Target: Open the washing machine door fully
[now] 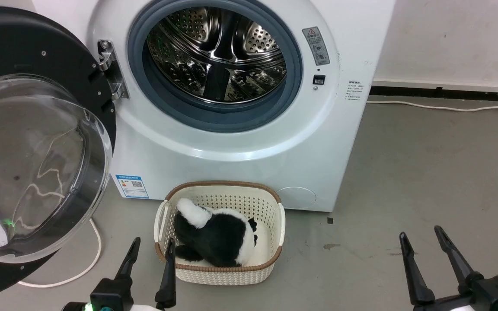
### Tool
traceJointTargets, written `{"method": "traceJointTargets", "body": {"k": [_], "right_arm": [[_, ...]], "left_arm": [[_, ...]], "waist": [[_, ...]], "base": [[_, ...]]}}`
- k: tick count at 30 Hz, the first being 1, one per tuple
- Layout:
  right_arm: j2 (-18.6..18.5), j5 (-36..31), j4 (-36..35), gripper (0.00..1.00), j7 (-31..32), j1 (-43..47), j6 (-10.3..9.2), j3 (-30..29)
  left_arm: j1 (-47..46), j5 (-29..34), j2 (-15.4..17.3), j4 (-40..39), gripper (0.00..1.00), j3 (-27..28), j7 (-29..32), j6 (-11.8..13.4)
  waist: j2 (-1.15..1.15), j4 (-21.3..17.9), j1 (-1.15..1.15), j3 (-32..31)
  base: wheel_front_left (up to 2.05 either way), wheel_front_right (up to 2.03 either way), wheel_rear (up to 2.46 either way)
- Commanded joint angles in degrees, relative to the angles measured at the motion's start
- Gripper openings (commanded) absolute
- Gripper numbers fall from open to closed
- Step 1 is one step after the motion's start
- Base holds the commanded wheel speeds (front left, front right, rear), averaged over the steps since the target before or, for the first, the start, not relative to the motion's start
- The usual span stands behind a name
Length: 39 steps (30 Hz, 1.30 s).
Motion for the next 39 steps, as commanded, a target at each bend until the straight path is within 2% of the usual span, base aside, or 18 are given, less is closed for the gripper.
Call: {"method": "traceJointTargets", "body": {"k": [1,21,22,39], "right_arm": [[0.15,0.39,0.3,1.0,-0.26,0.6,0.03,0.15],[0.15,0.86,1.09,1.0,-0.27,0.24,0.03,0.47],[0.0,0.55,0.91,0.0,0.0,0.09,0.0,0.37],[0.01,0.26,0.92,0.0,1.63,-0.62,-0.01,0.57]], "left_arm": [[0.92,0.48,-0.12,0.3,1.0,0.01,-0.53,0.06],[-0.42,1.47,-0.03,2.87,1.0,0.02,-1.65,0.12],[-0.1,1.32,0.01,2.78,0.0,-0.13,-1.36,0.02],[-0.49,2.67,-0.73,2.11,0.0,1.09,0.24,-0.73]], "waist": [[0.0,0.06,0.0,-0.02],[0.0,0.25,0.0,0.14],[0.0,0.25,0.01,0.14],[0.0,-0.13,0.01,0.24]], "base": [[0.0,0.0,0.0],[0.0,0.0,0.0],[0.0,0.0,0.0],[0.0,0.0,0.0]]}}
